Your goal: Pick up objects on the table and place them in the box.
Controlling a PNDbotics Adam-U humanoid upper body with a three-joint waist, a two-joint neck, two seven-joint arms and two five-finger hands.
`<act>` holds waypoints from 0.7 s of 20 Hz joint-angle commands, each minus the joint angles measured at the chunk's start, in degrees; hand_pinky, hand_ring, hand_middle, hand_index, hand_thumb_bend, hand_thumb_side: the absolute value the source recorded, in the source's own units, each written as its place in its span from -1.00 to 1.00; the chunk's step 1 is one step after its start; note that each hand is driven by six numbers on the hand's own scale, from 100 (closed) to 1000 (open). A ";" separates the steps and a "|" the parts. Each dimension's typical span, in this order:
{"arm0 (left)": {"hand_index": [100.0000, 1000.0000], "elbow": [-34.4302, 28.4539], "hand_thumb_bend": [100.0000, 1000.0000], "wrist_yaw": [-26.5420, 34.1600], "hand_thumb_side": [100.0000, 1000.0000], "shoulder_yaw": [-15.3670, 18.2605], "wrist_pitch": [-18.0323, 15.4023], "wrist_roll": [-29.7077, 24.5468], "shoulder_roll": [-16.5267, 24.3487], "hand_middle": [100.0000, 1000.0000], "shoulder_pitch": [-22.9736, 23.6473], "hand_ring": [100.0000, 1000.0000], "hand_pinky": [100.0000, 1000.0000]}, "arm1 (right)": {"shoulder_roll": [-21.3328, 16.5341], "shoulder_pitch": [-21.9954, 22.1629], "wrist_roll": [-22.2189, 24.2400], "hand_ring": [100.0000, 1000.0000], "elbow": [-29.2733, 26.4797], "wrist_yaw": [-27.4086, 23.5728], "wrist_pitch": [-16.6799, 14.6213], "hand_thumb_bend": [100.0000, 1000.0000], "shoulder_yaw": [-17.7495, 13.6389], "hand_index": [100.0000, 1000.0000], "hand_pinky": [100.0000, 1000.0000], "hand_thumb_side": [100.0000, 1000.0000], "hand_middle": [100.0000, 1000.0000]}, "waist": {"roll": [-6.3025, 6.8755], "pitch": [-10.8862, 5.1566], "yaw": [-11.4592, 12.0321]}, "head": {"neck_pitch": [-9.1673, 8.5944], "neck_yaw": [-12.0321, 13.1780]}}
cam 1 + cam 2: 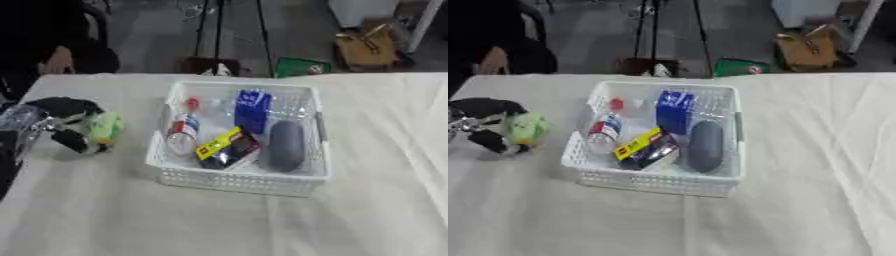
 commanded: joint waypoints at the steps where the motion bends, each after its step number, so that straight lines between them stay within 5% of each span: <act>1: 1.00 -0.36 -0.07 -1.05 0.30 0.32 0.03 -0.43 1.22 0.88 -1.12 0.89 0.80 | -1.45 -0.69 0.06 0.45 -0.95 -0.26 -0.16 -1.00 -0.01 0.64 0.51 1.00 0.16 | 0.01 -0.89 0.07 | -0.52 0.13; 11: 1.00 -0.43 -0.28 -3.62 0.12 0.46 0.02 0.50 0.76 0.48 -1.37 0.60 0.57 | -1.49 -0.62 -0.08 0.45 -0.95 -0.35 -0.25 -1.00 -0.05 0.64 0.51 1.00 0.16 | 0.17 -0.94 -0.07 | -0.40 0.26; 14: 0.77 -0.65 -0.48 -2.77 0.03 0.41 -0.32 1.86 0.58 0.35 -1.79 0.42 0.40 | -1.47 -0.51 -0.08 0.45 -0.95 -0.36 -0.23 -1.00 -0.04 0.64 0.51 1.00 0.16 | 0.19 -1.03 0.07 | -0.20 0.31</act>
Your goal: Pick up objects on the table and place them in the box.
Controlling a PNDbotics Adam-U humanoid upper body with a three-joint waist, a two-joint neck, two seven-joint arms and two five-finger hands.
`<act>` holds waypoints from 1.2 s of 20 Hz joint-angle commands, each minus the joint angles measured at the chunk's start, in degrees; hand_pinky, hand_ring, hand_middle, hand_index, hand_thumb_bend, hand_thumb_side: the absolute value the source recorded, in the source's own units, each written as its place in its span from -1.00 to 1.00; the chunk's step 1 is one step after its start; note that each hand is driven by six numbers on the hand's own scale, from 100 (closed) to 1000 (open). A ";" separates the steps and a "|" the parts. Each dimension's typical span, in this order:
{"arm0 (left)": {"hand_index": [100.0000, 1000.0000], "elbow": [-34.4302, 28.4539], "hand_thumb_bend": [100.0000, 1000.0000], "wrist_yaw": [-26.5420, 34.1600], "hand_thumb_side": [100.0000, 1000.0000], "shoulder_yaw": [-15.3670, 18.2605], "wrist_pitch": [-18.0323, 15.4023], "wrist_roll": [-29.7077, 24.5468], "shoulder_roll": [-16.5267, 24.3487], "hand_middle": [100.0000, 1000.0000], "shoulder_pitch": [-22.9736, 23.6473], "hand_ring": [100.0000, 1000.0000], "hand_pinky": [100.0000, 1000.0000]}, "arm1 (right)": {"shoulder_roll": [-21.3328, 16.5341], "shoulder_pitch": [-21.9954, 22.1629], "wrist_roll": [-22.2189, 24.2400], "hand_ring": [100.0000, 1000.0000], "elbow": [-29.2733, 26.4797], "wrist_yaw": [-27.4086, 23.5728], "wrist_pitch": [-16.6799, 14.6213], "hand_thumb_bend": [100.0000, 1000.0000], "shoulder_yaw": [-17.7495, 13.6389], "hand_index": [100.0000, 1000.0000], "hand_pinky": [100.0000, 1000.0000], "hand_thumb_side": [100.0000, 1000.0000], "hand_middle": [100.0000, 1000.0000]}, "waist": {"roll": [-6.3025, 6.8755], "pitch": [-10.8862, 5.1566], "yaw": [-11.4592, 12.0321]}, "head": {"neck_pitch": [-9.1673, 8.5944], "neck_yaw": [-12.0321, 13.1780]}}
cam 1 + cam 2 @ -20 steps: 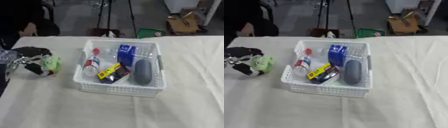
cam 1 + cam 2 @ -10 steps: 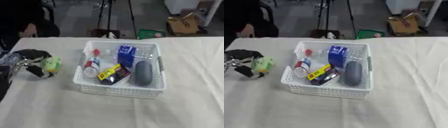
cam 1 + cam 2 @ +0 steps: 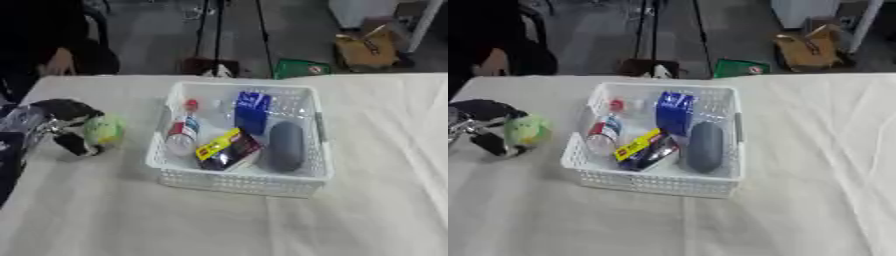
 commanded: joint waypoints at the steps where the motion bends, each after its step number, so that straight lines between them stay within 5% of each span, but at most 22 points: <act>1: 0.77 -0.70 -0.48 0.68 0.03 0.33 -0.27 1.45 1.10 0.35 -1.53 0.42 0.40 | -1.48 -0.38 -0.01 0.45 -0.95 -0.31 -0.12 -1.00 -0.06 0.64 0.51 1.00 0.16 | -0.01 -1.06 0.09 | -0.13 0.26; 24: 0.39 -0.63 -0.68 0.73 -0.03 0.11 0.29 2.09 1.05 0.01 -3.58 0.13 0.24 | -1.48 0.17 0.01 0.45 -0.95 -0.39 0.06 -1.00 -0.06 0.65 0.51 1.00 0.16 | 0.09 -1.60 0.62 | 0.33 0.29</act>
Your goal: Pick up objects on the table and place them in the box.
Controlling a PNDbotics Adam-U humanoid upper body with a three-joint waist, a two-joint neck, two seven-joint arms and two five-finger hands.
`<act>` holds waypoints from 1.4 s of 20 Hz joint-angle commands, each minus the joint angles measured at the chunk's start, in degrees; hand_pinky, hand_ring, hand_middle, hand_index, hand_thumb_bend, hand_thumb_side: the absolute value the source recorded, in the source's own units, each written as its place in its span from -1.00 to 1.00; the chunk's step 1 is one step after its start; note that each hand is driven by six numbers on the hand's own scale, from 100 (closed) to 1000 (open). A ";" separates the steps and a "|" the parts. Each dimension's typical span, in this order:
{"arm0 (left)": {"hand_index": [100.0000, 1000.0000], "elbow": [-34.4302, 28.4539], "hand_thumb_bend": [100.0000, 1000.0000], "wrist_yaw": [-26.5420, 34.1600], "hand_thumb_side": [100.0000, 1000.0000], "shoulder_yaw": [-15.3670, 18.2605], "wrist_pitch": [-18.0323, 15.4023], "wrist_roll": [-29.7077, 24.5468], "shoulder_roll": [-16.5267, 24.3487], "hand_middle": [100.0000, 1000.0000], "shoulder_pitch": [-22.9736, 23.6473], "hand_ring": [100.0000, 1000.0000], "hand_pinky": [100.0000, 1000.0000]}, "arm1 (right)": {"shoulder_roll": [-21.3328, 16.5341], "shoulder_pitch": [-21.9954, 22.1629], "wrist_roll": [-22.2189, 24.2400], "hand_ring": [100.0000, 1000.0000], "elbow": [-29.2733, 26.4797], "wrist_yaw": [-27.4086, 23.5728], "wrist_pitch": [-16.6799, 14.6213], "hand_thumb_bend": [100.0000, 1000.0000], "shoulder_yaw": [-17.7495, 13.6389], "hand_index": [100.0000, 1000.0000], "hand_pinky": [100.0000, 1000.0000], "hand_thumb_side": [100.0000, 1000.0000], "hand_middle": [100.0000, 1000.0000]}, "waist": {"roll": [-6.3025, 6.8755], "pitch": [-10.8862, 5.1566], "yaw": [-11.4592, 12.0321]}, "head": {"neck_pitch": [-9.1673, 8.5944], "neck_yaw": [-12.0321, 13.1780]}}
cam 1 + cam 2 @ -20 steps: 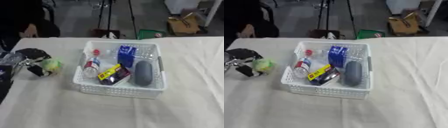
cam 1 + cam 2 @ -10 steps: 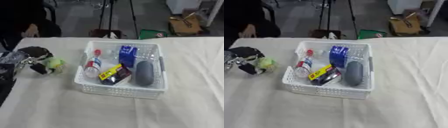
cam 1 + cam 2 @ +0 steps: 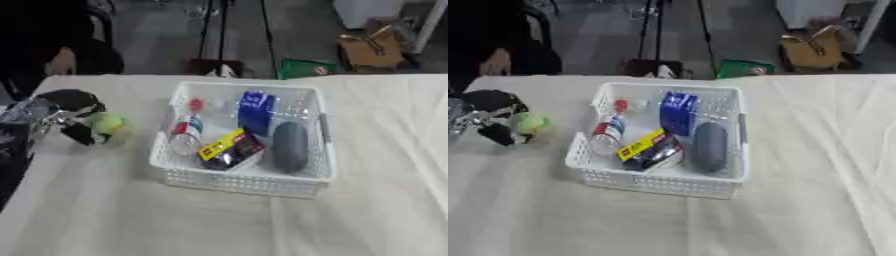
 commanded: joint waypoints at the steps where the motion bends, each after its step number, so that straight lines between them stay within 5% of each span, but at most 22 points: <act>1: 0.39 -0.82 -0.68 -0.75 -0.03 0.18 0.35 0.52 1.55 0.01 -1.70 0.13 0.24 | -1.47 -0.34 0.01 0.45 -0.95 -0.37 0.05 -1.00 -0.06 0.65 0.51 1.00 0.16 | 0.01 -1.41 0.16 | 0.20 -0.01; 16: 0.32 -2.87 -0.72 1.07 -0.06 0.42 0.42 -2.11 2.94 -0.06 -3.78 0.08 0.21 | -1.51 0.15 -0.11 0.45 -0.95 -0.27 0.17 -1.00 -0.13 0.65 0.51 1.00 0.16 | 0.11 -2.30 0.90 | 1.19 -0.03; 28: 0.31 -11.78 -0.78 11.77 -0.04 -2.73 -2.86 -7.89 4.88 -0.09 -5.38 0.05 0.20 | -1.57 0.32 -0.13 0.45 -0.95 -0.27 0.19 -1.00 0.00 0.65 0.51 1.00 0.16 | 0.23 -2.97 1.20 | 1.53 -0.74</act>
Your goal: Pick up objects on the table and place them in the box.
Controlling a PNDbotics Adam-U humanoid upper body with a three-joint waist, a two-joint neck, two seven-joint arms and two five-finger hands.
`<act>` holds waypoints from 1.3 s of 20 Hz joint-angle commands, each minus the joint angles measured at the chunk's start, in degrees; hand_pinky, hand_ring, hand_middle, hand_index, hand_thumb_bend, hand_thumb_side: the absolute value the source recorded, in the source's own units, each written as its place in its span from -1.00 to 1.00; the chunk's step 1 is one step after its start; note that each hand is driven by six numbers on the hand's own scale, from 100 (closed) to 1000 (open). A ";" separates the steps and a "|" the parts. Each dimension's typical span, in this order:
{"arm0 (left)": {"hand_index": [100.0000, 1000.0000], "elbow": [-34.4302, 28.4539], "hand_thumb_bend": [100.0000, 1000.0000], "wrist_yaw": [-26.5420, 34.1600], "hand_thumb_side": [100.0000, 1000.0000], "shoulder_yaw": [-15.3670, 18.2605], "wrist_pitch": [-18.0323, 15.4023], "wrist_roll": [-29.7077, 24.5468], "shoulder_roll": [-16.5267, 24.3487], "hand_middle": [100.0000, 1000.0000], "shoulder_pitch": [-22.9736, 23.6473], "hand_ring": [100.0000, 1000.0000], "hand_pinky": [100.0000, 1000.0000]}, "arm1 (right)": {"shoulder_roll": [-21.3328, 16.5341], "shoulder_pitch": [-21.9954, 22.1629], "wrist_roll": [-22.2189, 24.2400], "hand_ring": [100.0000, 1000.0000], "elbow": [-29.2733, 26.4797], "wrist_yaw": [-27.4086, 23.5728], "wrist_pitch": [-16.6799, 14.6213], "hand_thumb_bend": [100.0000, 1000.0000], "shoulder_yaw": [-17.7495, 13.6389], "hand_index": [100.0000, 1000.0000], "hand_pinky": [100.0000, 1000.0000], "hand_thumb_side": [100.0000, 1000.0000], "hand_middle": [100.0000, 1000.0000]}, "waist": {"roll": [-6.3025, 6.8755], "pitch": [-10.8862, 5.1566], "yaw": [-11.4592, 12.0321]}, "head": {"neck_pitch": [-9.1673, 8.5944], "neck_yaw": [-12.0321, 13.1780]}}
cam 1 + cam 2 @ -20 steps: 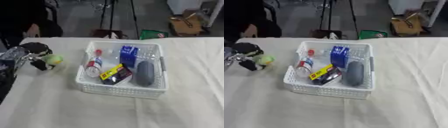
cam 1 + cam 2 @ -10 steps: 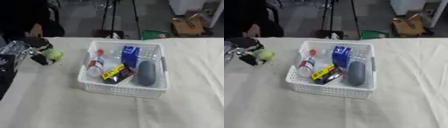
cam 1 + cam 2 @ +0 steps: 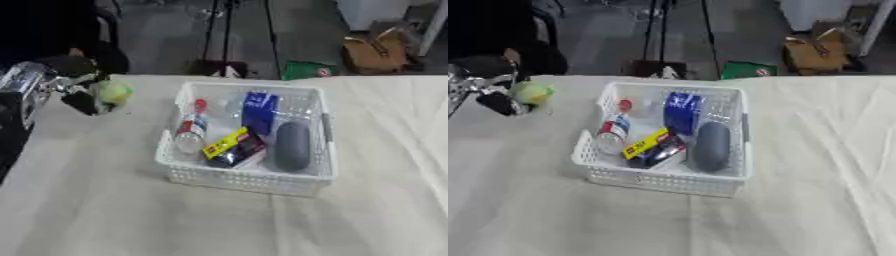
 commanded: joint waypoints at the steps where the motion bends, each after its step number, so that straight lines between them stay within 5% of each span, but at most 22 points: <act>1: 0.30 -3.69 -0.81 3.45 -0.04 -0.81 -0.56 -1.81 2.94 -0.10 -1.69 0.04 0.20 | -1.55 -0.42 -0.08 0.45 -0.95 -0.28 0.15 -1.00 0.03 0.65 0.51 1.00 0.16 | 0.04 -1.34 0.09 | 0.41 -0.18; 11: 0.24 -12.26 -0.98 18.29 -0.03 -3.96 2.51 -3.86 2.86 -0.19 -4.14 -0.08 0.14 | -1.38 -0.55 0.10 0.45 -0.95 -0.48 0.03 -1.00 0.40 0.65 0.52 1.00 0.16 | 0.15 -1.94 -0.03 | 0.52 -0.44; 26: 0.21 -11.10 -1.00 20.88 0.03 -7.11 3.20 -3.08 -5.50 -0.23 -10.20 -0.13 0.13 | -1.10 -0.95 0.57 0.46 -0.95 -1.06 -0.36 -1.00 0.94 0.65 0.52 1.00 0.16 | 0.43 -1.80 -1.48 | 0.65 1.23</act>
